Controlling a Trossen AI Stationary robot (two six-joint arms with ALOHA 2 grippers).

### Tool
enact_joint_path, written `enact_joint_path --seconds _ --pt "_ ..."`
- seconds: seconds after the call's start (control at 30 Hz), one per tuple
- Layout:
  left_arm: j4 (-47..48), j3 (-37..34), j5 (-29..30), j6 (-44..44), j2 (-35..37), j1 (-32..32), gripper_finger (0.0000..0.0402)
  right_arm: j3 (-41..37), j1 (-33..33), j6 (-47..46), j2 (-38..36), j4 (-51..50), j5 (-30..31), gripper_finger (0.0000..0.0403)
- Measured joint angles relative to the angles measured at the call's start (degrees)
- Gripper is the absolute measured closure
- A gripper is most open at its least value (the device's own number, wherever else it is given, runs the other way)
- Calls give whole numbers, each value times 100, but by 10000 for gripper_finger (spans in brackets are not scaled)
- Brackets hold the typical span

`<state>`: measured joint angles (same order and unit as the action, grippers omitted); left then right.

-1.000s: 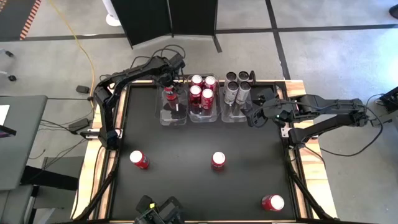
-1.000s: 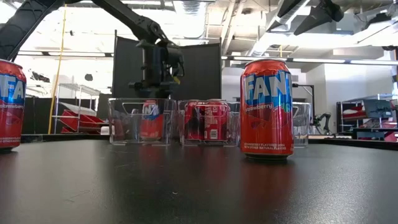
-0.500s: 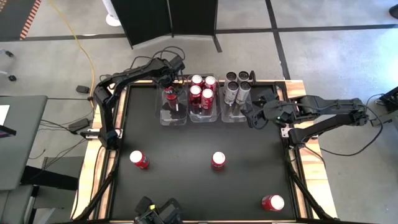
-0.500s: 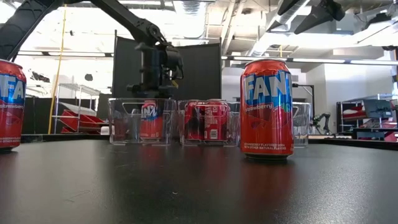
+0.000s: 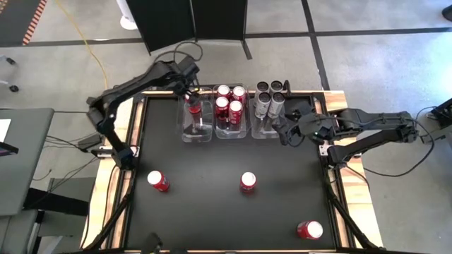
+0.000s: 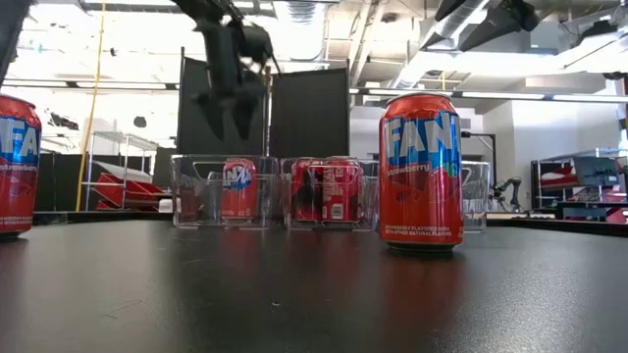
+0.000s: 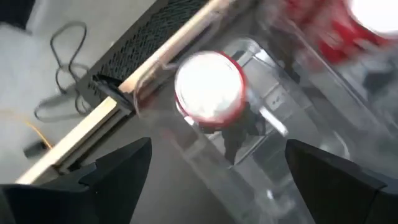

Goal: Sort soda cans
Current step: Put the top left red soda can into the left transparent bin

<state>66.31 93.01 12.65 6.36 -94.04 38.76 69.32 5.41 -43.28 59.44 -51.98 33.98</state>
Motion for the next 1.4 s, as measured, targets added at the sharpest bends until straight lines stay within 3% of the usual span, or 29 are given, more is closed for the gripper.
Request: enact_joint_path --seconds 0.13,0.27,0.53,0.7,1.03,1.4 --pt "718 2 -374 -572 730 -308 35 2 -198 787 69 480 -555 20" --pt "1501 2 -693 -267 1476 -730 35 3 -350 1064 130 730 -702 20" --pt "2123 -657 -691 1715 2724 -1971 35 2 -695 1544 347 1152 -760 20" --pt "2183 -1402 -993 3142 3203 -3123 35 2 -1010 1947 522 1523 -1449 20" --pt "1828 -2285 -1091 5033 3085 -5131 35 2 -1483 2287 1049 1949 -2292 20" --pt "1867 -2588 -1089 5787 2258 -5941 35 0 -1613 2432 1508 2584 -2915 20"
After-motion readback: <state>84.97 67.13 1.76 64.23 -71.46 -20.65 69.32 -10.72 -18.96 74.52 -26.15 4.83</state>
